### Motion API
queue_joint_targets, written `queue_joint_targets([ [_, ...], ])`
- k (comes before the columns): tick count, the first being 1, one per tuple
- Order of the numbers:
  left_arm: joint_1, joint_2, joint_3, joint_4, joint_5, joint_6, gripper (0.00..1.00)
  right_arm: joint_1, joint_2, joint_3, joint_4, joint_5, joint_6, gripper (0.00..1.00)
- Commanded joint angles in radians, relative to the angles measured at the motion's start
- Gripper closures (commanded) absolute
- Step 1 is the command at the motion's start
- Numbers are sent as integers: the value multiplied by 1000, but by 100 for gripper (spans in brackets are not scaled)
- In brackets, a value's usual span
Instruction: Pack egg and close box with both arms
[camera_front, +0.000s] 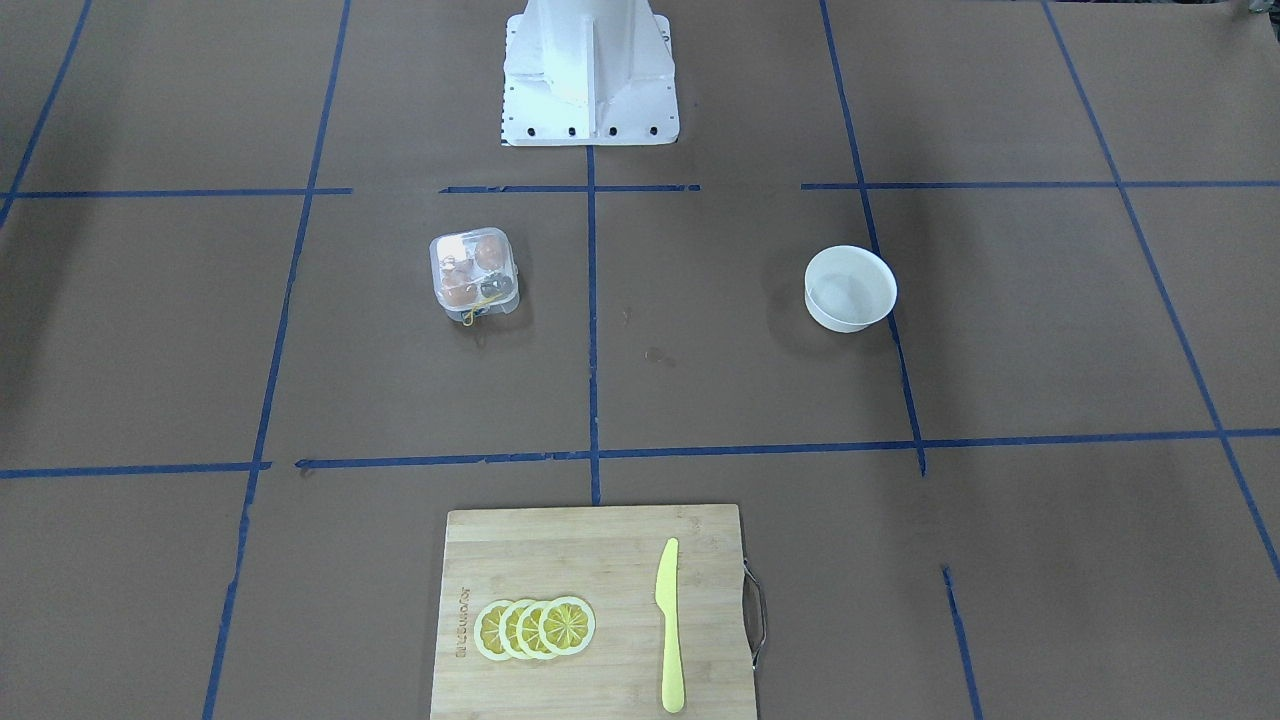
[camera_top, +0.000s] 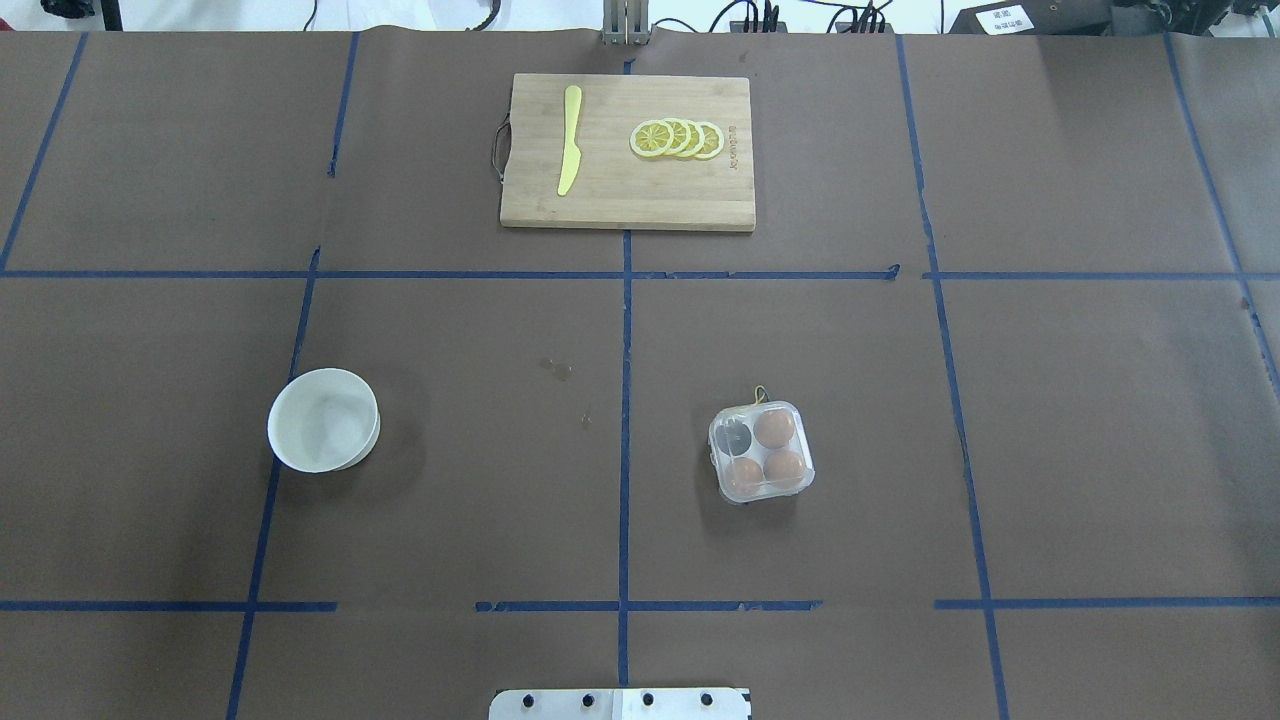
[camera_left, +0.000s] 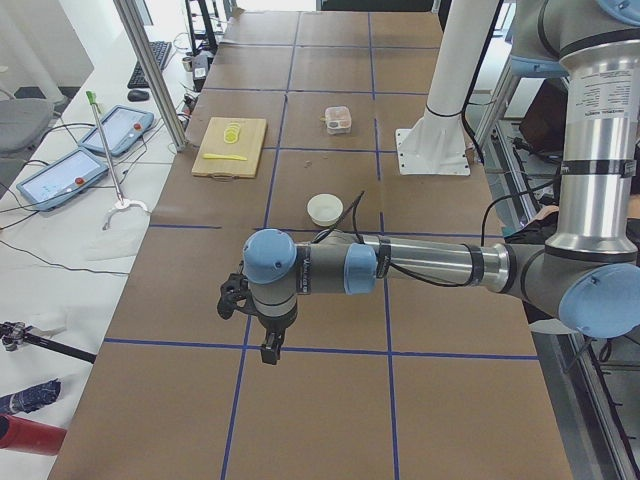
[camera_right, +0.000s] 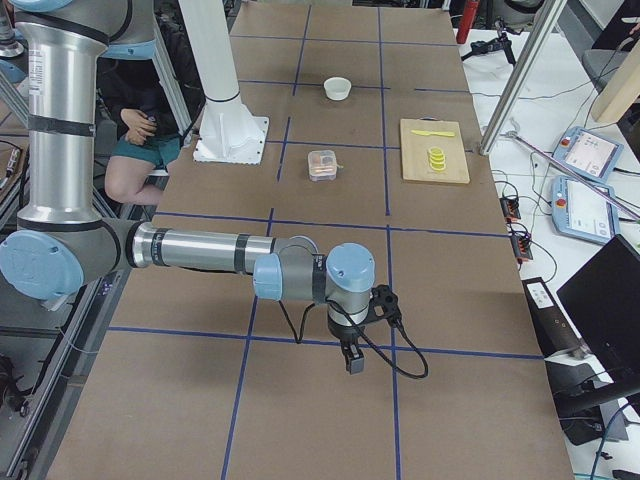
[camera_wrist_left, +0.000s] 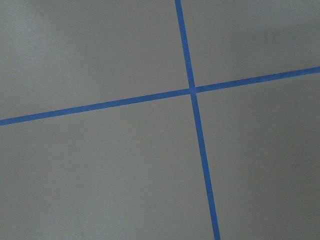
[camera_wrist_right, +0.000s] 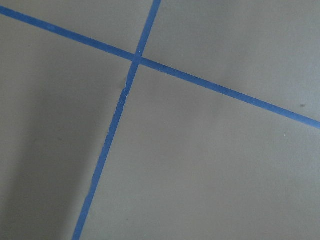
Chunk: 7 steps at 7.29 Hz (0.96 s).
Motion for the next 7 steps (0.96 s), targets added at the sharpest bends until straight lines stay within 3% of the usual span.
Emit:
queue_joint_targets([
  [1, -1, 5, 0, 0, 0, 1, 0, 7, -3, 78, -206, -3, 13, 0],
  [2, -1, 7, 0, 0, 0, 1, 0, 7, -11, 119, -315, 12, 19, 0],
  [5, 1, 5, 0, 0, 0, 1, 0, 7, -29, 116, -318, 11, 12, 0],
  [7, 3, 5, 6, -66, 0, 0, 0, 7, -17, 122, -313, 6, 16, 0],
])
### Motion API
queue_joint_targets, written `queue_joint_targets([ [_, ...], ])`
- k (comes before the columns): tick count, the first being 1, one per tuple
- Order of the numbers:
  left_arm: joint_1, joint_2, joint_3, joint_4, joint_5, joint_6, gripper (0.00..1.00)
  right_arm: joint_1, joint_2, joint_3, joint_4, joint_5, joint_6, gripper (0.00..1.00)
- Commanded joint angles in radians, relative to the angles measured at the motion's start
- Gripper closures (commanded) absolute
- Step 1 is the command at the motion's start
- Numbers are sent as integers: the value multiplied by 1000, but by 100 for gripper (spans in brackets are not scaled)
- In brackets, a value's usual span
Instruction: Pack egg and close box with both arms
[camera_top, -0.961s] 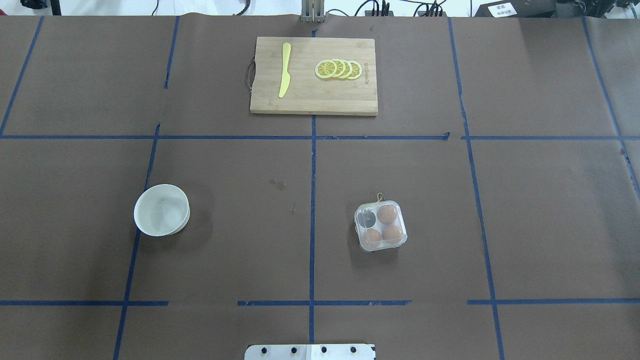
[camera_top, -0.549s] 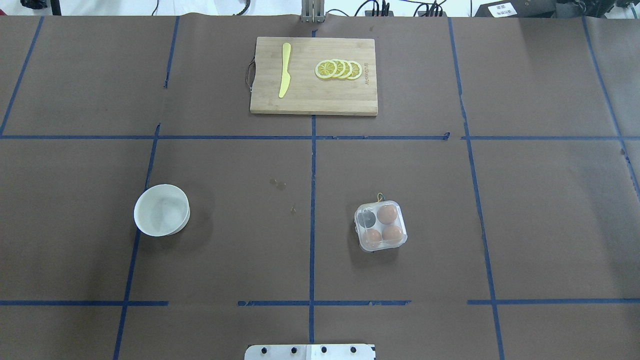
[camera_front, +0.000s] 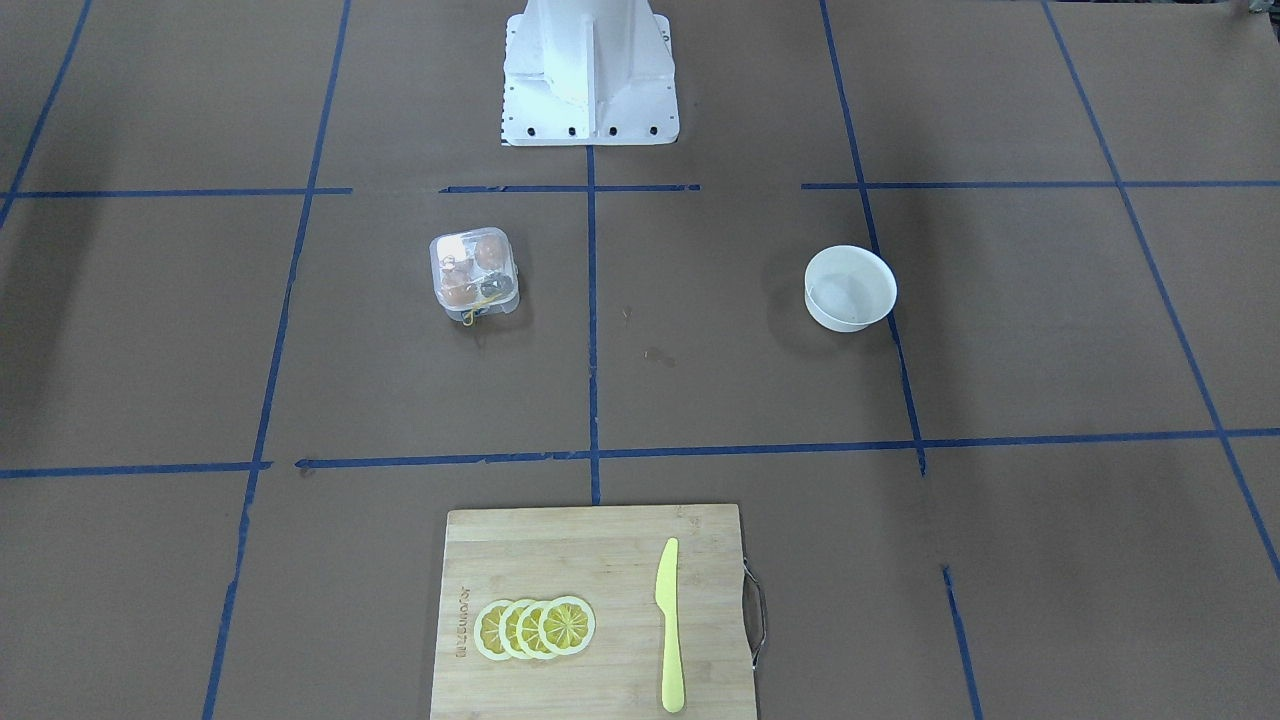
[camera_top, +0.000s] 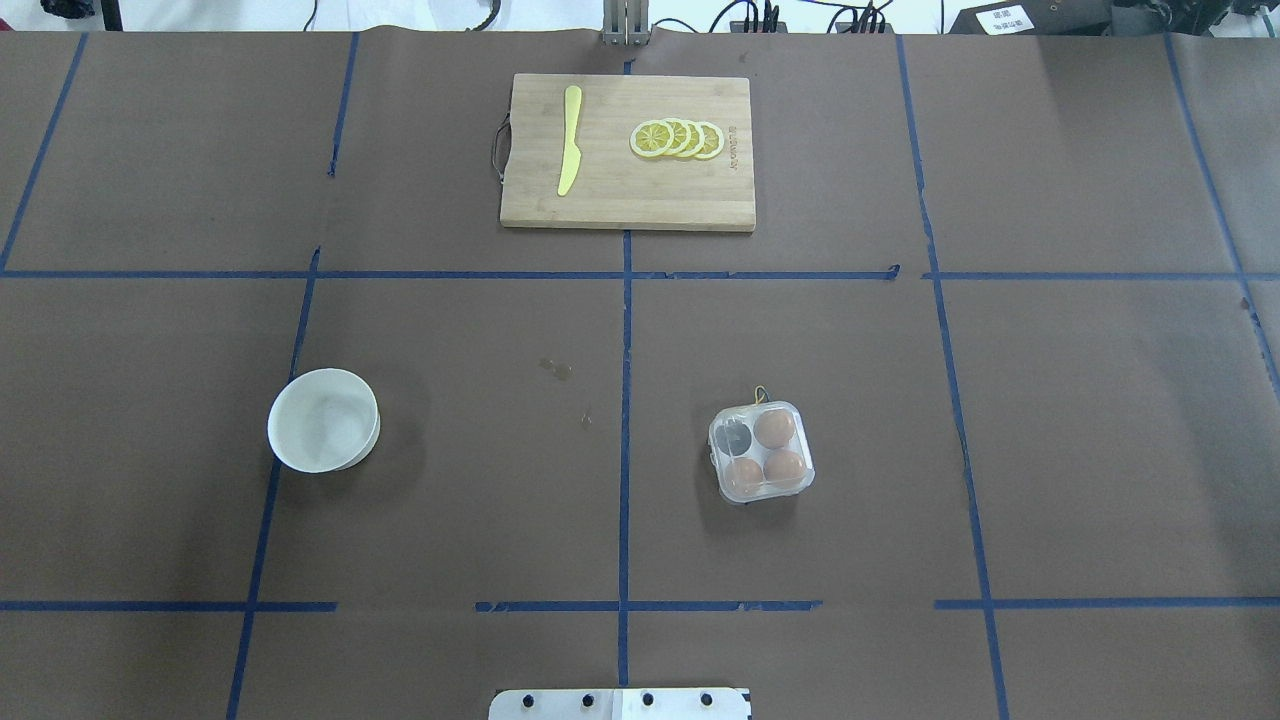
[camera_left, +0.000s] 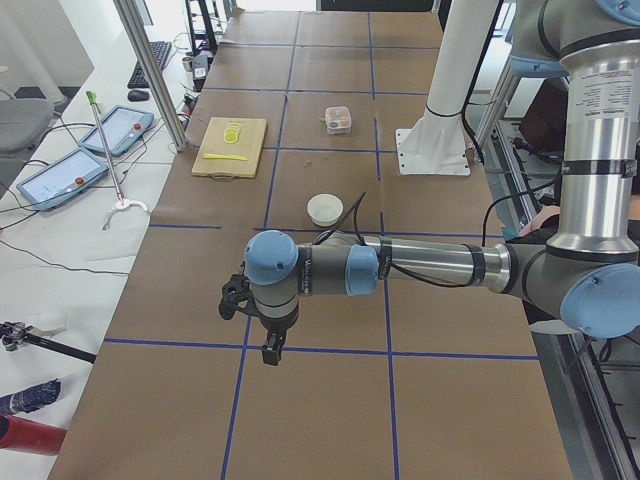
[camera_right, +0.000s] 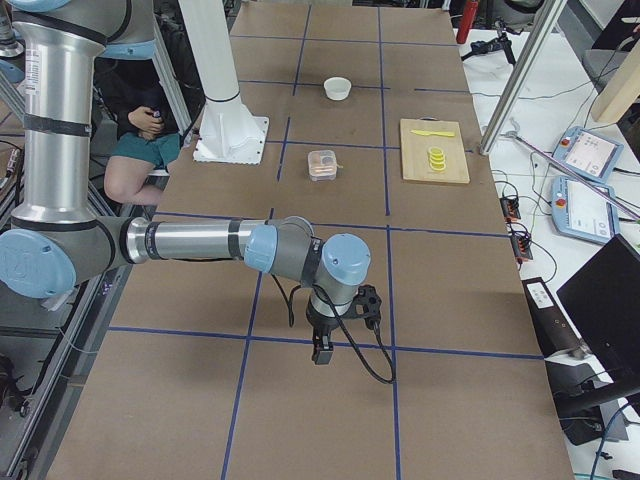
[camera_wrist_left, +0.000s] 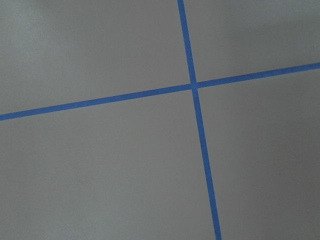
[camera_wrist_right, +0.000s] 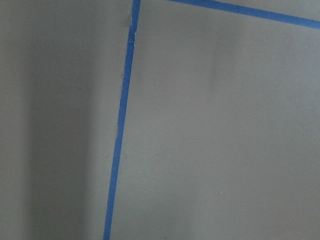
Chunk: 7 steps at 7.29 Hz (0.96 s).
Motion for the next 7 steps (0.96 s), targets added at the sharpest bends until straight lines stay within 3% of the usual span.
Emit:
queue_joint_targets([
  [1, 1, -4, 8, -42, 0, -3, 0, 0, -2, 1, 63, -2, 7, 0],
  [2, 4, -2, 20, -42, 3, -1, 0, 0, -9, -2, 114, -2, 57, 0],
  [7, 4, 1, 35, -46, -2, 0, 0, -1, -12, -5, 134, 0, 85, 0],
])
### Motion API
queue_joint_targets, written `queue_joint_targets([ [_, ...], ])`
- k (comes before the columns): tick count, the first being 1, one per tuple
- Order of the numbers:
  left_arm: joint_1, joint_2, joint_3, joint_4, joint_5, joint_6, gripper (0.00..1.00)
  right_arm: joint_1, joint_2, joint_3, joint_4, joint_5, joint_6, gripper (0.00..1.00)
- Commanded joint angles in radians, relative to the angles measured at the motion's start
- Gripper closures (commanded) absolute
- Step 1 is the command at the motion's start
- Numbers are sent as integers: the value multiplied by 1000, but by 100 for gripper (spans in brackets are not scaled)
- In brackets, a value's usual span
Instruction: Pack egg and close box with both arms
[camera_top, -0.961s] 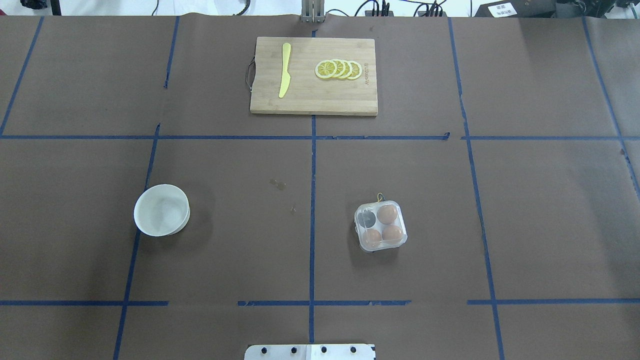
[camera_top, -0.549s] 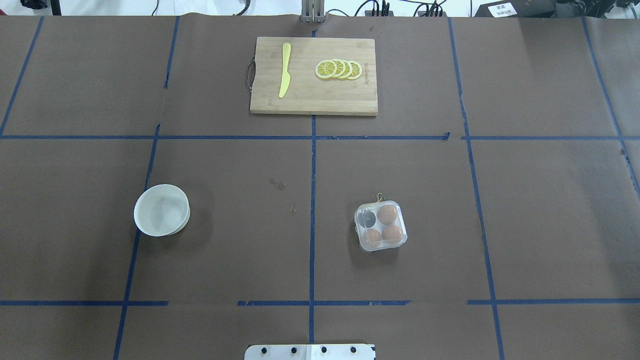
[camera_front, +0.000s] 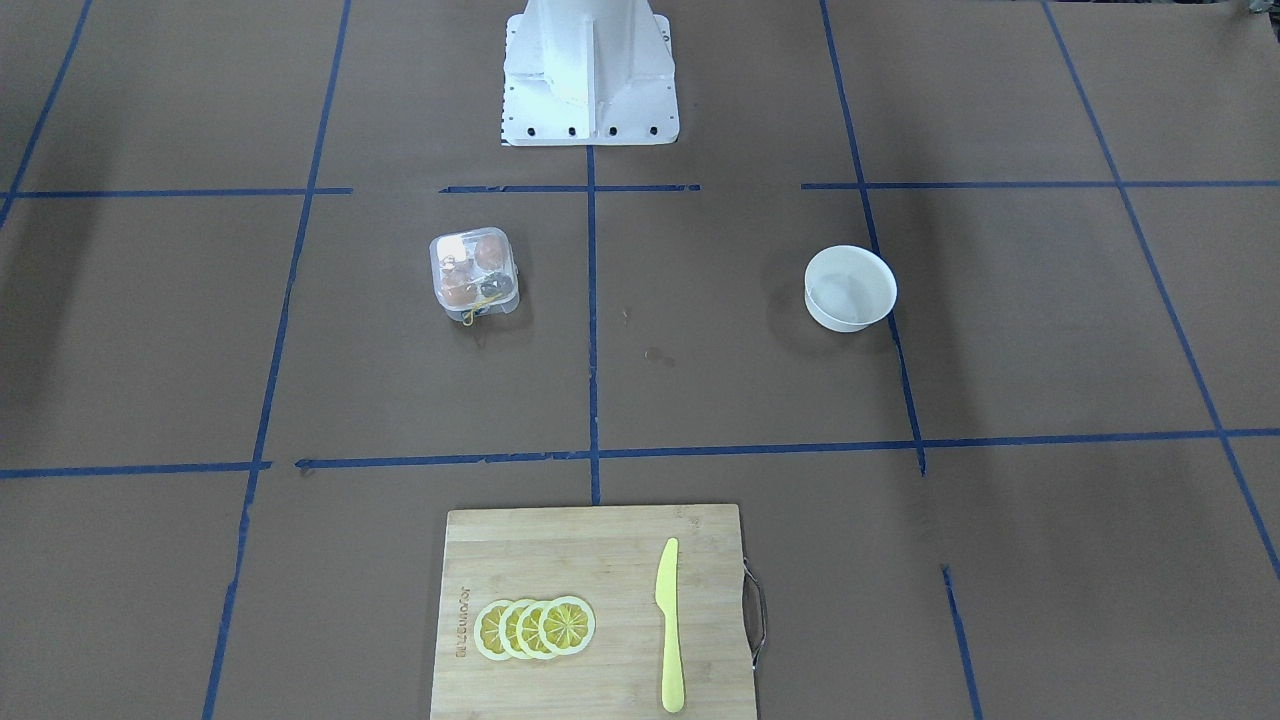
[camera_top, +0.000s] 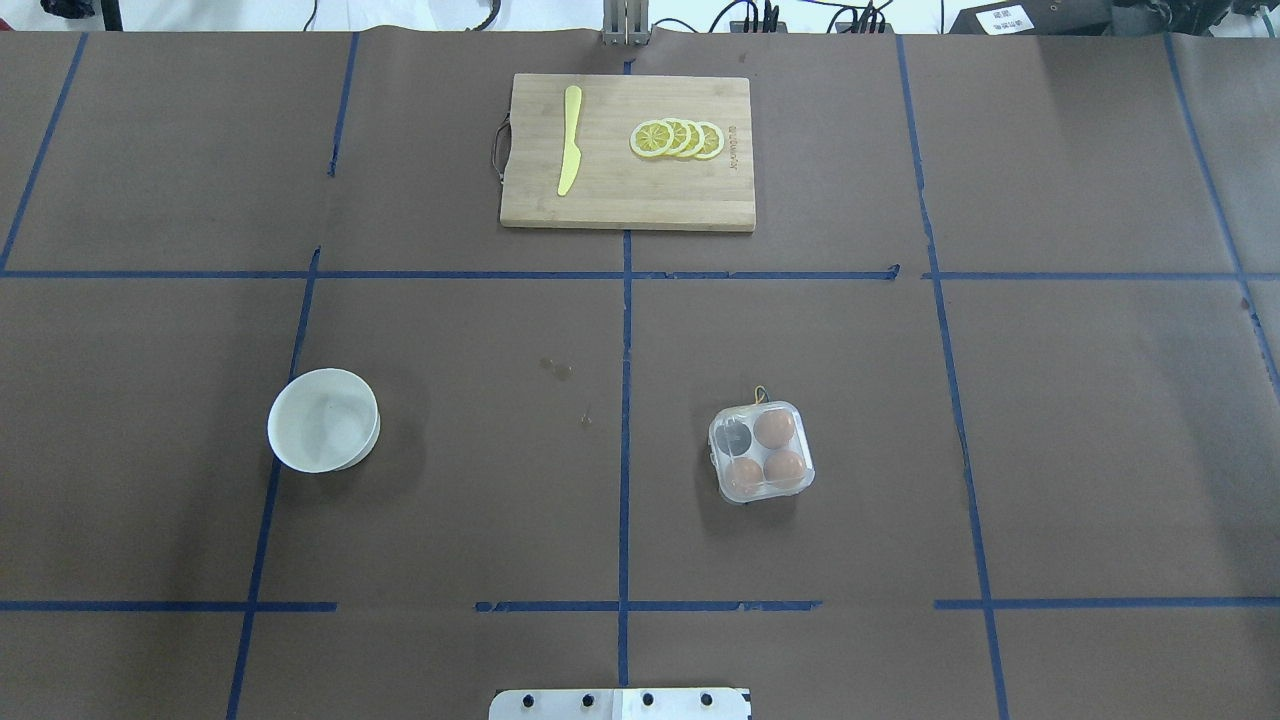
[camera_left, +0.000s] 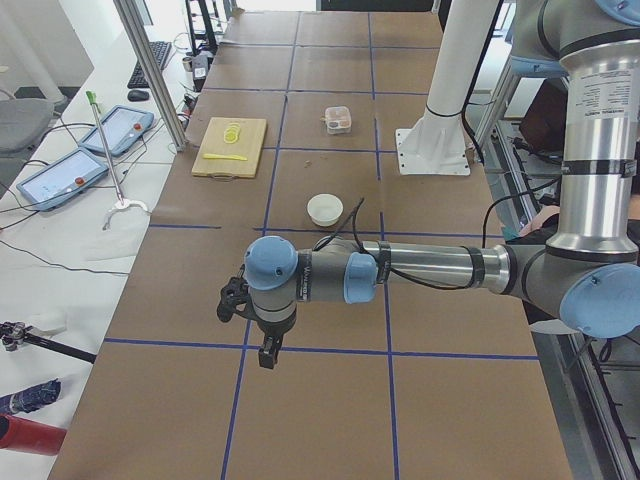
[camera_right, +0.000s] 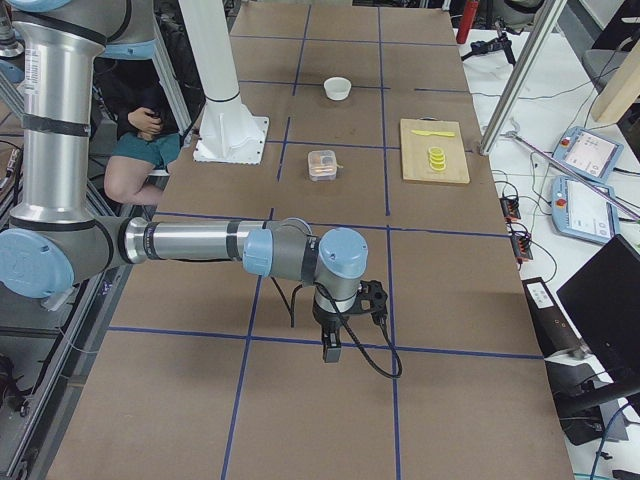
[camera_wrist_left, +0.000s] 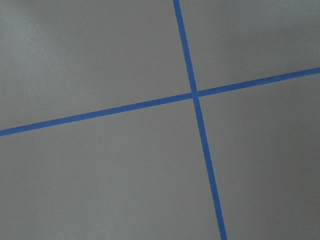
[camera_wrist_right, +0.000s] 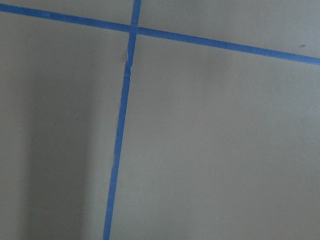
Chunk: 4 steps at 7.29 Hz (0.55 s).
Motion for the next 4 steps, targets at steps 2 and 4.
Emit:
queue_joint_targets([
  [2, 0, 0, 5, -2, 1, 0, 0, -1, -1, -1, 2, 0, -4, 0],
  [4, 0, 7, 6, 0, 1, -1, 0, -1, -1, -1, 2, 2, -6, 0],
])
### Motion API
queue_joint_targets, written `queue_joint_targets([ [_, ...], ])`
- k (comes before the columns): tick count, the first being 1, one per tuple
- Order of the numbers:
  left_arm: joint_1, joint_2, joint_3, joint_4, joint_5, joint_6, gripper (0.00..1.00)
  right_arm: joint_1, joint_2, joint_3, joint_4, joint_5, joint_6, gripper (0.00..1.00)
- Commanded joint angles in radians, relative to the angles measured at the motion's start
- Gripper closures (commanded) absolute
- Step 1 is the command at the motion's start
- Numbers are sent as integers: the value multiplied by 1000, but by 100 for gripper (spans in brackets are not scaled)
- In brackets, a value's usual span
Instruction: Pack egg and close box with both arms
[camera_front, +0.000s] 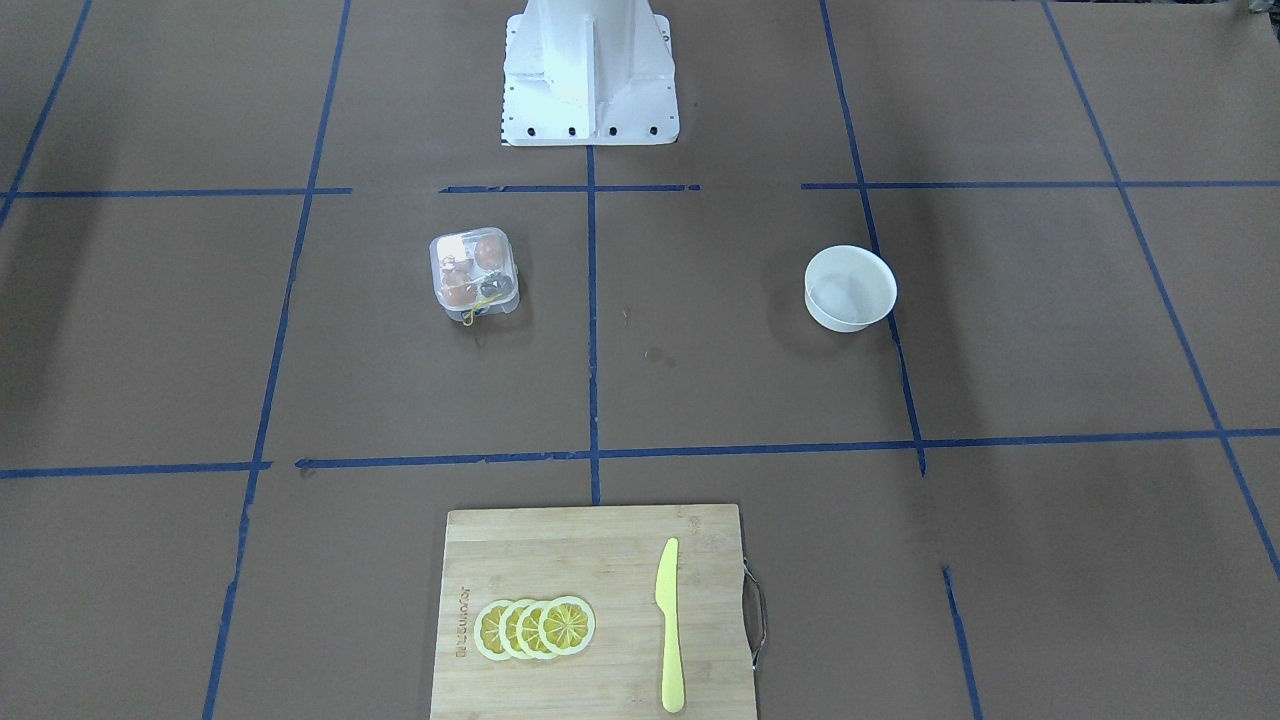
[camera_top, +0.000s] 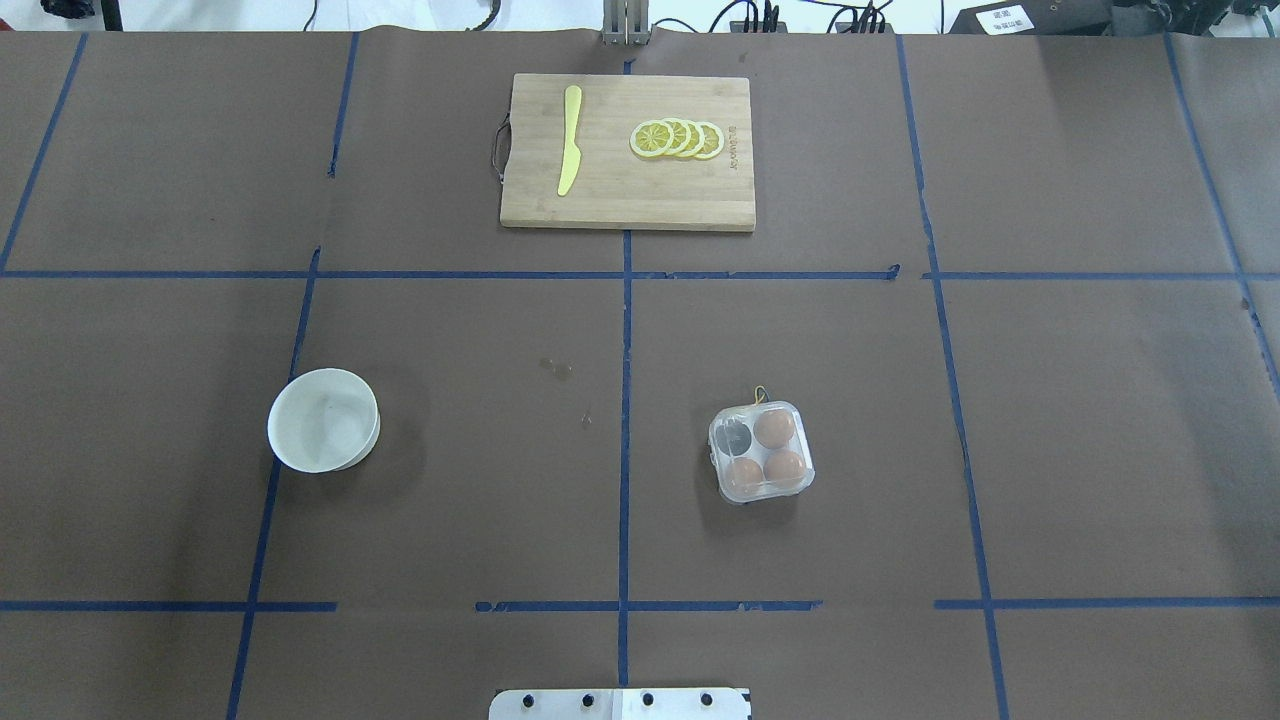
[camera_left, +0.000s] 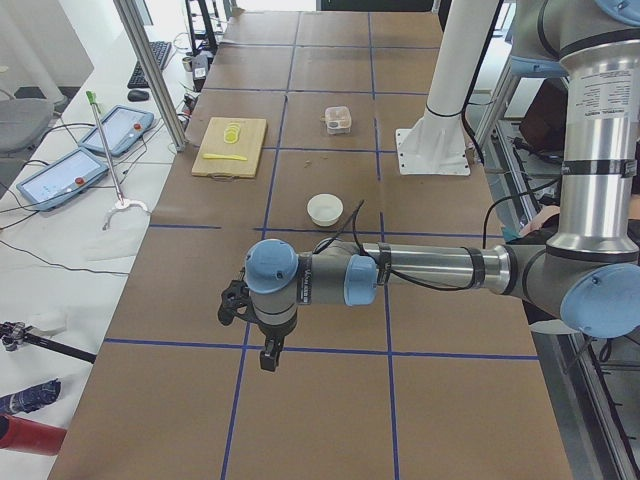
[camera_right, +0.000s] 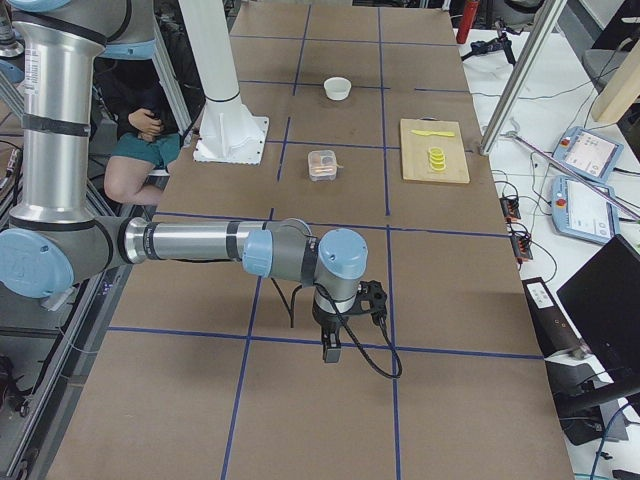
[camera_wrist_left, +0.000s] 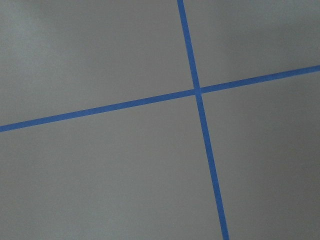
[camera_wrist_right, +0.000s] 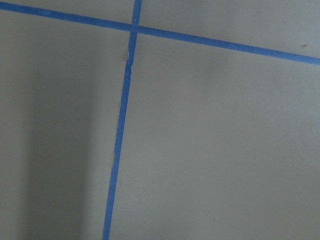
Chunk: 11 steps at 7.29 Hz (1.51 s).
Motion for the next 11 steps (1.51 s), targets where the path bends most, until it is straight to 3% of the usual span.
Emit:
queue_joint_targets([
  [1, 0, 8, 0, -1, 0, 1, 0, 0, 0, -1, 0, 1, -2, 0],
  [11, 2, 8, -2, -18, -1, 1, 0, 0, 2, 2, 0, 5, 1, 0],
])
